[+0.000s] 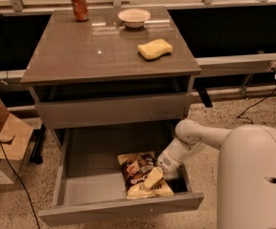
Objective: Pick brown chip bag from middle drawer and place on counter
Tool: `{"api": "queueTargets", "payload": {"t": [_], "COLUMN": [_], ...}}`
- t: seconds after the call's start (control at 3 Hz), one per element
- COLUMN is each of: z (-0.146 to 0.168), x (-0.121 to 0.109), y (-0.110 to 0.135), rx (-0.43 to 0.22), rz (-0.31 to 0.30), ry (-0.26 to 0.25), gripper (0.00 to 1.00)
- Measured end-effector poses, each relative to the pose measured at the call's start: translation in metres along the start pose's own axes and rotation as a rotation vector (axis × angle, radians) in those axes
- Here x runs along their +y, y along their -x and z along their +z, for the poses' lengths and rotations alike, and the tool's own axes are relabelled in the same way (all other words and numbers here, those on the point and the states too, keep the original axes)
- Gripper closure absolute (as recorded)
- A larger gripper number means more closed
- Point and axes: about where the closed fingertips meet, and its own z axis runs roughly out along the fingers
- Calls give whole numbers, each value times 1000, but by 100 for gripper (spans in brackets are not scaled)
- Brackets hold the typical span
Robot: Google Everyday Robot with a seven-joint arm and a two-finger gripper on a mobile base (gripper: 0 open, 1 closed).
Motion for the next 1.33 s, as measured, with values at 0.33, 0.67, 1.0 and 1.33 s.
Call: {"api": "queueTargets", "payload": {"t": [0.33, 0.67, 1.0, 1.33], "z": [2, -8, -35, -53], "x": [2, 8, 22, 33], "y": [0, 5, 24, 38], "rx": [5, -8, -69, -116], "rz": [-5, -28, -90, -131], "ry": [7, 0, -24, -36], "gripper": [66, 89, 100, 100]}}
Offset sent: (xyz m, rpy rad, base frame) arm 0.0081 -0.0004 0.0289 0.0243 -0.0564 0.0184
